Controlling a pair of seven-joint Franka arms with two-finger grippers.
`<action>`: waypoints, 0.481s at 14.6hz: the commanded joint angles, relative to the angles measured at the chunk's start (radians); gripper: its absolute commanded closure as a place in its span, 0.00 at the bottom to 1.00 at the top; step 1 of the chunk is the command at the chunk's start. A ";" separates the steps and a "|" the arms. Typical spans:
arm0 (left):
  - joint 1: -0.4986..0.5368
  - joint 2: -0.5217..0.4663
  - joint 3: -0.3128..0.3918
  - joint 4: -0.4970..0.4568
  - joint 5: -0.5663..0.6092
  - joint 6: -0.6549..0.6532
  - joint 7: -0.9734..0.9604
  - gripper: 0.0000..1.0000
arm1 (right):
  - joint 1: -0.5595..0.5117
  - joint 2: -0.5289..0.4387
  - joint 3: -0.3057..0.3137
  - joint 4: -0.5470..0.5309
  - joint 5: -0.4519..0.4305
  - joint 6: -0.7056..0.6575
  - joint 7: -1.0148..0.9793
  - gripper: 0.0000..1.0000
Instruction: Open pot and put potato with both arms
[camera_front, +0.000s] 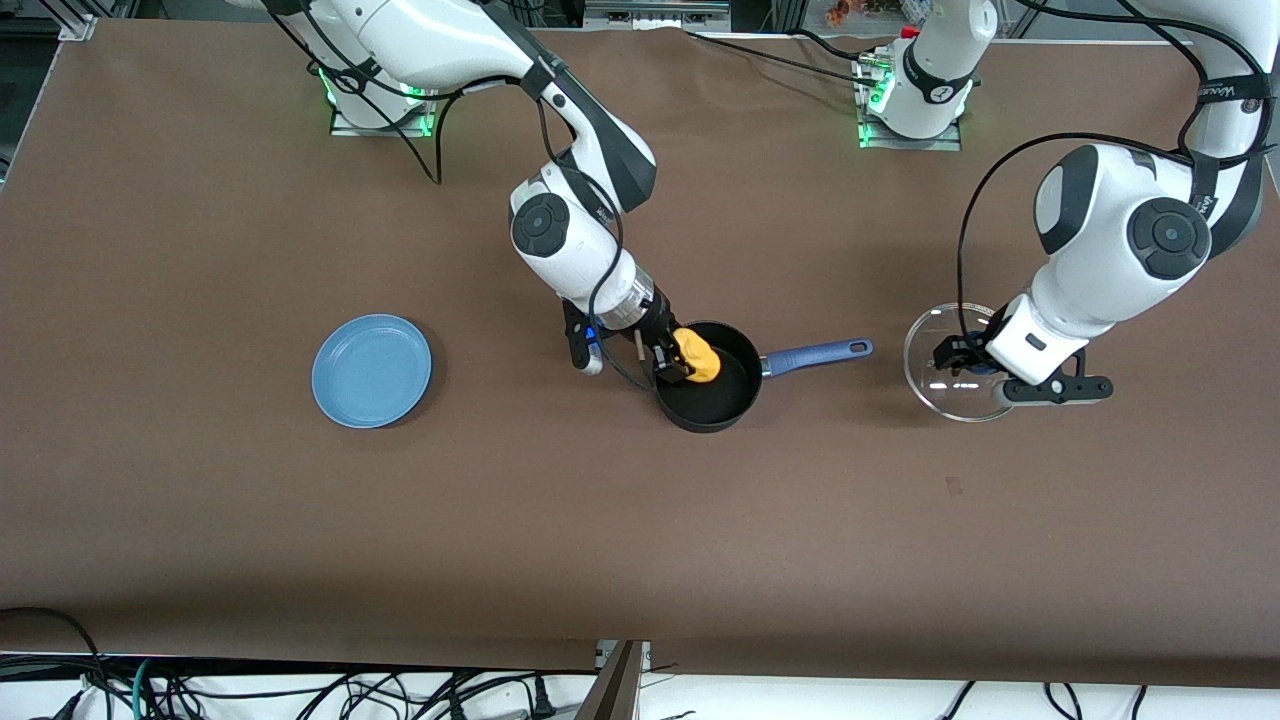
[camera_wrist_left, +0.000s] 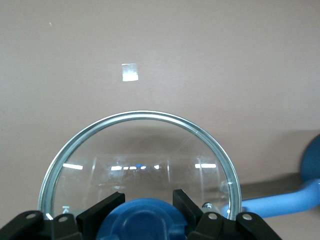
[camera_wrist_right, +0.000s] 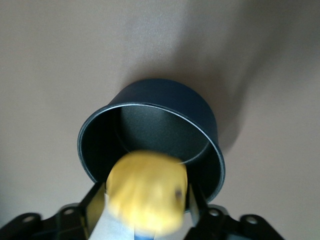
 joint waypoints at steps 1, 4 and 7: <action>0.048 -0.062 -0.009 -0.125 -0.016 0.104 0.079 0.78 | 0.012 0.006 -0.024 0.034 -0.008 -0.006 0.014 0.00; 0.068 -0.054 -0.009 -0.198 -0.016 0.208 0.082 0.78 | -0.012 -0.009 -0.047 0.037 -0.107 -0.086 -0.003 0.00; 0.088 -0.043 -0.007 -0.260 -0.014 0.294 0.083 0.78 | -0.069 -0.041 -0.056 0.079 -0.191 -0.229 -0.061 0.00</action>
